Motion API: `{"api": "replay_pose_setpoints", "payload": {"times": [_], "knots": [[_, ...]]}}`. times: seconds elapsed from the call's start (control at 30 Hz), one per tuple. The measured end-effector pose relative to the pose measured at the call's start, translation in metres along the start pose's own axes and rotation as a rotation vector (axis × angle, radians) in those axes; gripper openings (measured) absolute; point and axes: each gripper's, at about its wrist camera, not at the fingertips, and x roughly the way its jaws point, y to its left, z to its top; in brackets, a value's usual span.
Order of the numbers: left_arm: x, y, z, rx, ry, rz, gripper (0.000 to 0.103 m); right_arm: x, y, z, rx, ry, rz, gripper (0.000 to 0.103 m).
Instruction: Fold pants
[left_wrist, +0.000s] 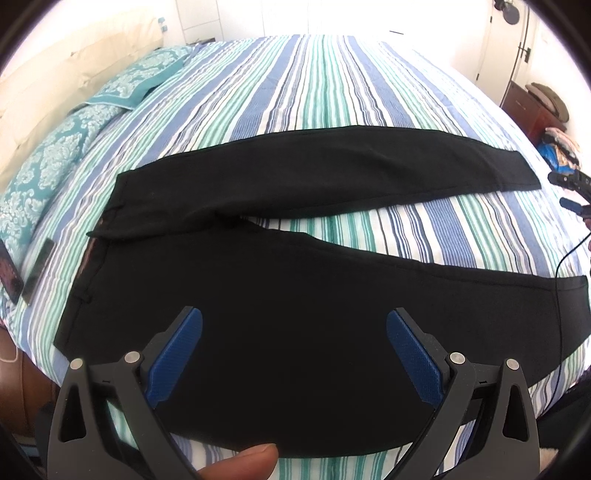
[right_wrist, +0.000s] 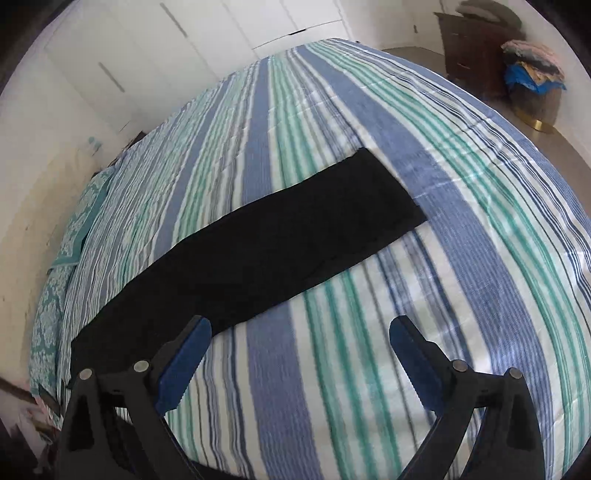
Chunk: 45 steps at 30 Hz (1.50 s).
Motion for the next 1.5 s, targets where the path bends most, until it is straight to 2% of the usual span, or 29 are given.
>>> {"api": "replay_pose_setpoints", "payload": {"times": [0.07,0.13,0.27,0.4,0.57,0.7,0.8,0.93,1.03,1.13,1.23,1.3,1.33,1.4,1.43,1.5], "knots": [[-0.006,0.001,-0.004,0.002,-0.002,-0.009,0.101,-0.015,0.061,-0.037,-0.146,-0.02,0.018,0.097],[-0.015,0.002,-0.009,0.004,-0.009,-0.025,0.101,-0.032,0.119,-0.079,-0.267,-0.047,0.039,0.102],[-0.033,0.007,-0.021,0.011,-0.021,-0.035,0.101,-0.062,0.201,-0.163,-0.386,-0.074,0.095,0.103],[-0.049,0.018,-0.045,0.0,-0.009,-0.052,0.101,-0.075,0.232,-0.228,-0.314,0.003,0.207,0.103],[-0.064,0.028,-0.081,-0.014,0.006,-0.072,0.101,-0.095,0.249,-0.28,-0.373,0.029,0.13,0.103],[-0.074,0.024,-0.098,-0.026,-0.002,-0.11,0.101,-0.112,0.24,-0.305,-0.32,0.049,0.078,0.103],[-0.087,0.019,-0.103,-0.003,-0.049,-0.122,0.101,-0.13,0.234,-0.32,-0.295,0.01,0.032,0.103],[-0.108,0.015,-0.111,0.028,-0.12,-0.115,0.101,-0.16,0.232,-0.323,-0.337,-0.118,-0.067,0.103],[-0.119,0.019,-0.114,0.034,-0.142,-0.121,0.101,-0.185,0.22,-0.32,-0.286,-0.202,-0.118,0.103],[-0.133,0.022,-0.104,0.051,-0.19,-0.117,0.101,-0.205,0.212,-0.312,-0.269,-0.26,-0.145,0.103],[-0.15,0.022,-0.09,0.077,-0.27,-0.101,0.101,-0.232,0.214,-0.302,-0.322,-0.394,-0.224,0.103],[-0.157,0.019,-0.081,0.088,-0.314,-0.094,0.101,-0.245,0.215,-0.292,-0.342,-0.45,-0.224,0.103],[-0.157,0.016,-0.079,0.086,-0.324,-0.089,0.101,-0.244,0.213,-0.285,-0.337,-0.423,-0.188,0.103],[-0.154,0.014,-0.08,0.068,-0.309,-0.1,0.101,-0.23,0.209,-0.273,-0.304,-0.309,-0.15,0.103],[-0.15,0.013,-0.083,0.056,-0.296,-0.109,0.101,-0.226,0.207,-0.273,-0.283,-0.293,-0.152,0.103],[-0.14,0.015,-0.091,0.037,-0.259,-0.121,0.101,-0.225,0.206,-0.282,-0.256,-0.327,-0.162,0.103]]}}
